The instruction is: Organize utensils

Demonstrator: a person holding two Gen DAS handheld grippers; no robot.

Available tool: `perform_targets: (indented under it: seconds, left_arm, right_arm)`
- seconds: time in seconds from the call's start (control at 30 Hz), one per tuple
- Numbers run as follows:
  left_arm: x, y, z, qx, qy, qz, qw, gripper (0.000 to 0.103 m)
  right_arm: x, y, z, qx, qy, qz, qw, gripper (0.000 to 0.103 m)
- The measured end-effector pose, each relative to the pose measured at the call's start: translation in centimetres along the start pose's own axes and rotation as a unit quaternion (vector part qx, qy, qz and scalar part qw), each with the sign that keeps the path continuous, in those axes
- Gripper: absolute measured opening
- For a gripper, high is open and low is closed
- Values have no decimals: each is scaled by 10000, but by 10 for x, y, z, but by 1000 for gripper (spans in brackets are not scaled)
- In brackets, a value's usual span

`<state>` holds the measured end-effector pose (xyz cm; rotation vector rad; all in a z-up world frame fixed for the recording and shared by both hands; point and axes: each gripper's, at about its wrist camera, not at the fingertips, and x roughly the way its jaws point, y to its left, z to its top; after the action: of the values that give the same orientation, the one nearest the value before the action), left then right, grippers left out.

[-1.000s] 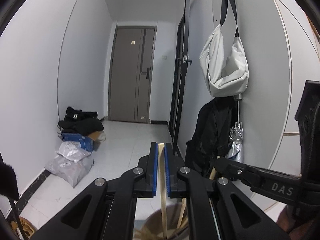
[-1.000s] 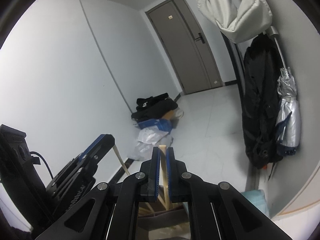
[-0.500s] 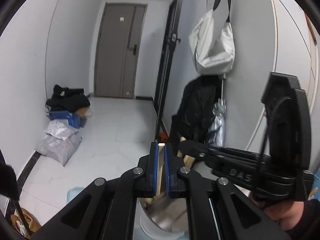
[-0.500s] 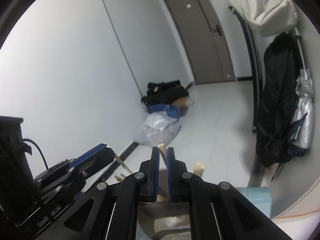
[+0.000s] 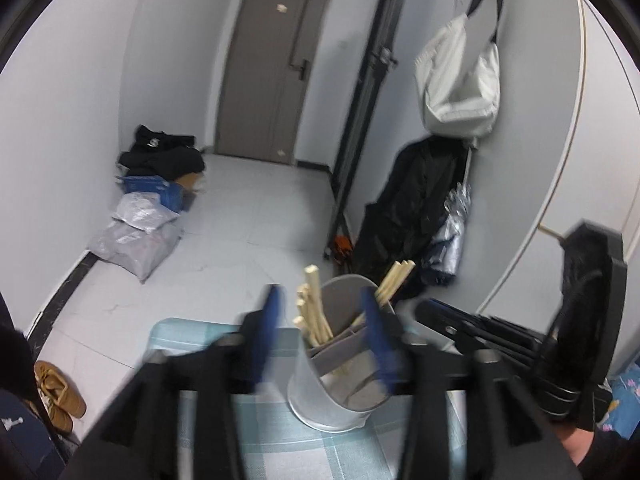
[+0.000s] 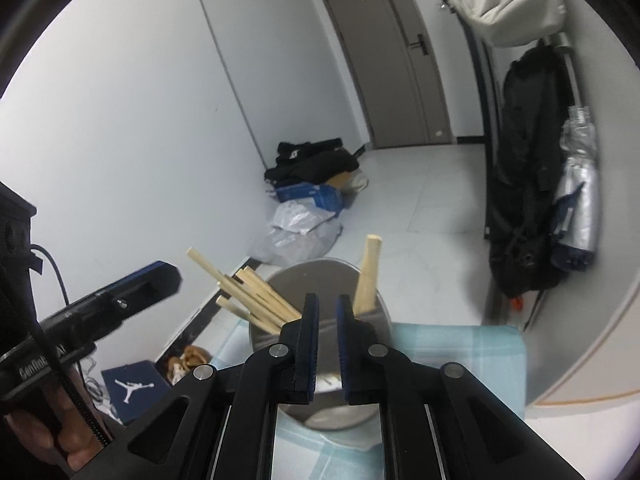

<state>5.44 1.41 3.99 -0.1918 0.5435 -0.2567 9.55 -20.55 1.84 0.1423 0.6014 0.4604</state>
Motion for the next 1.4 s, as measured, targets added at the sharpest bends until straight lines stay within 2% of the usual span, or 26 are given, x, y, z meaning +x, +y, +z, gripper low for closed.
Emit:
perform_targets:
  seconds: [0.1, 0.13, 0.2, 0.33, 0.4, 0.43, 0.5, 0.7, 0.87, 1.17, 1.4]
  left_arm:
    - [-17, 0, -2, -104, -177, 186, 9996, 75]
    - [-21, 0, -3, -95, -194, 291, 9993, 77]
    - [-27, 0, -6, -85, -246, 398, 9989, 83]
    - [-37, -1, -15, -76, -390, 637, 9972, 90]
    - [-40, 0, -18, -114, -447, 768, 9960, 97]
    - [-42, 1, -20, -131, -492, 841, 9952, 97]
    - [-47, 3, -24, -169, -601, 957, 9935, 98]
    - [-53, 10, -35, -157, -718, 1321, 9885, 99]
    - [-57, 12, -42, -16, -772, 1371, 9875, 99]
    - [-61, 8, -49, 114, -835, 1356, 9872, 99]
    - [-58, 8, -50, 117, -617, 1355, 9888, 99]
  right_arm:
    - [-19, -2, -7, 127, -162, -66, 9998, 26]
    - [-26, -1, -10, 166, -234, -81, 9996, 29]
    - [-39, 2, -17, 172, -380, -127, 9990, 40]
    - [-59, 14, -25, 58, -627, -149, 9979, 50]
    - [-67, 22, -30, -11, -714, -149, 9973, 58]
    - [-72, 25, -34, -38, -771, -191, 9968, 61]
    - [-81, 31, -42, -72, -899, -261, 9956, 74]
    - [-101, 39, -55, -87, -1177, -357, 9924, 89]
    - [-105, 44, -64, -266, -1329, -544, 9893, 95]
    - [-99, 43, -68, -311, -1260, -605, 9897, 96]
    - [-96, 39, -69, -251, -1239, -642, 9899, 96]
